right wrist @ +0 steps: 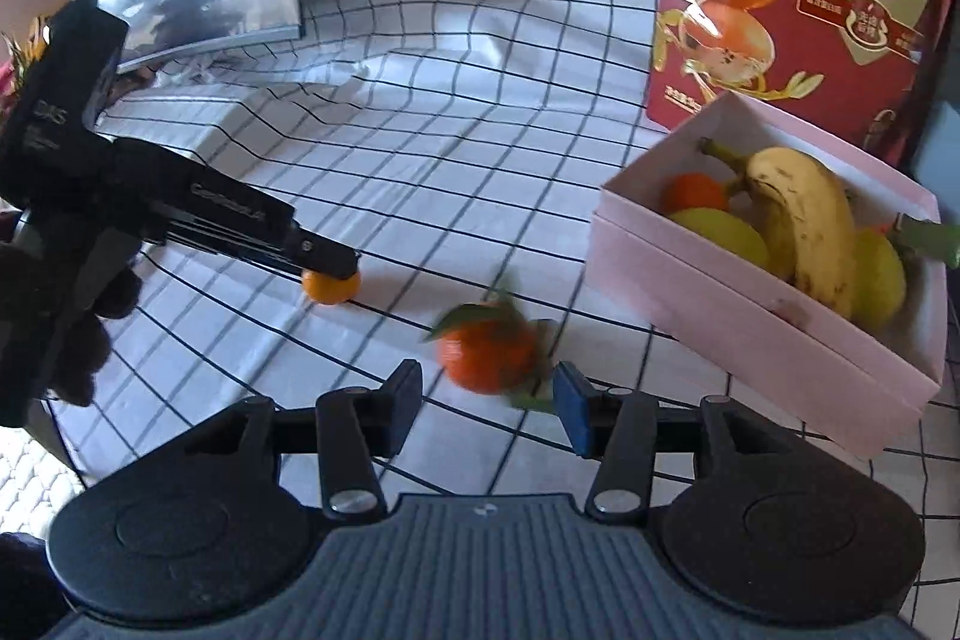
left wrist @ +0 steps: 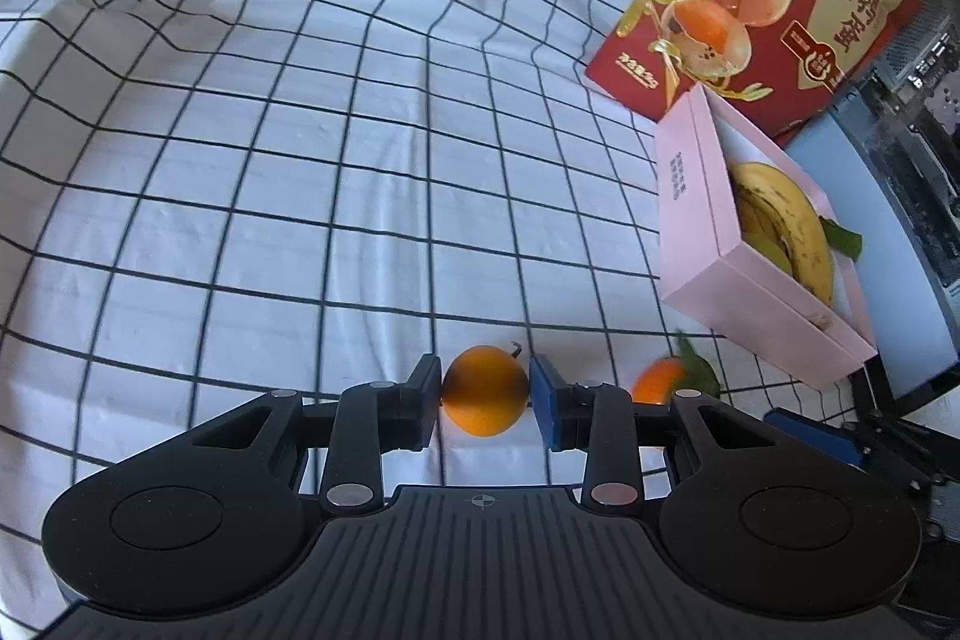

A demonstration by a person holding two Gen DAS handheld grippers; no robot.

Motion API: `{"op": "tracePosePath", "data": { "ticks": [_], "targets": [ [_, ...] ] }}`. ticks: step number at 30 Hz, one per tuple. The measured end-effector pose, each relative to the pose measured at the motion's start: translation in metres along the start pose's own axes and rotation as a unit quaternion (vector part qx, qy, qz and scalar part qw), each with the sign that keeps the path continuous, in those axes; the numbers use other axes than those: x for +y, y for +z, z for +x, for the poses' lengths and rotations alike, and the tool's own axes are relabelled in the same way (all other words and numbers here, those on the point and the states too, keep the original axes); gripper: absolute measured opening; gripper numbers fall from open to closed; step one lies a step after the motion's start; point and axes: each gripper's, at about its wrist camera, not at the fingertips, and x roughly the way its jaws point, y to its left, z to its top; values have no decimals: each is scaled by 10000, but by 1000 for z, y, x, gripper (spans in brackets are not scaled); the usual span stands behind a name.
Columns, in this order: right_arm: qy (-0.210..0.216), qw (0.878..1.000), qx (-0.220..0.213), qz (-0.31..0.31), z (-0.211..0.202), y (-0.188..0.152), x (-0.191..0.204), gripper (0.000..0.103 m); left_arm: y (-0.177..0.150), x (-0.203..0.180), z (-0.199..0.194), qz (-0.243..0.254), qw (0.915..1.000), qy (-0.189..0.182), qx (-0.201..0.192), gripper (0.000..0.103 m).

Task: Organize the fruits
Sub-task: 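Grasp the leafy mandarin with the right gripper while the left gripper holds the small mandarin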

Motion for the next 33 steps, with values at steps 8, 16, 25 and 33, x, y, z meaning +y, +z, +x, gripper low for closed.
{"op": "tracePosePath", "data": {
  "ticks": [8,16,25,33],
  "targets": [
    [-207,9997,-13,116,17,0,-2,49,-2,-8,0,131,9999,-76,60,37],
    [-169,9987,60,475,28,-2,-4,52,-8,-19,-6,716,9974,109,49,37],
    [-258,9992,-41,304,53,5,0,58,-9,-19,-4,697,9975,24,140,37],
    [-253,9994,-75,-205,47,7,12,46,-14,-25,-5,810,9965,21,206,37]
  ]
}}
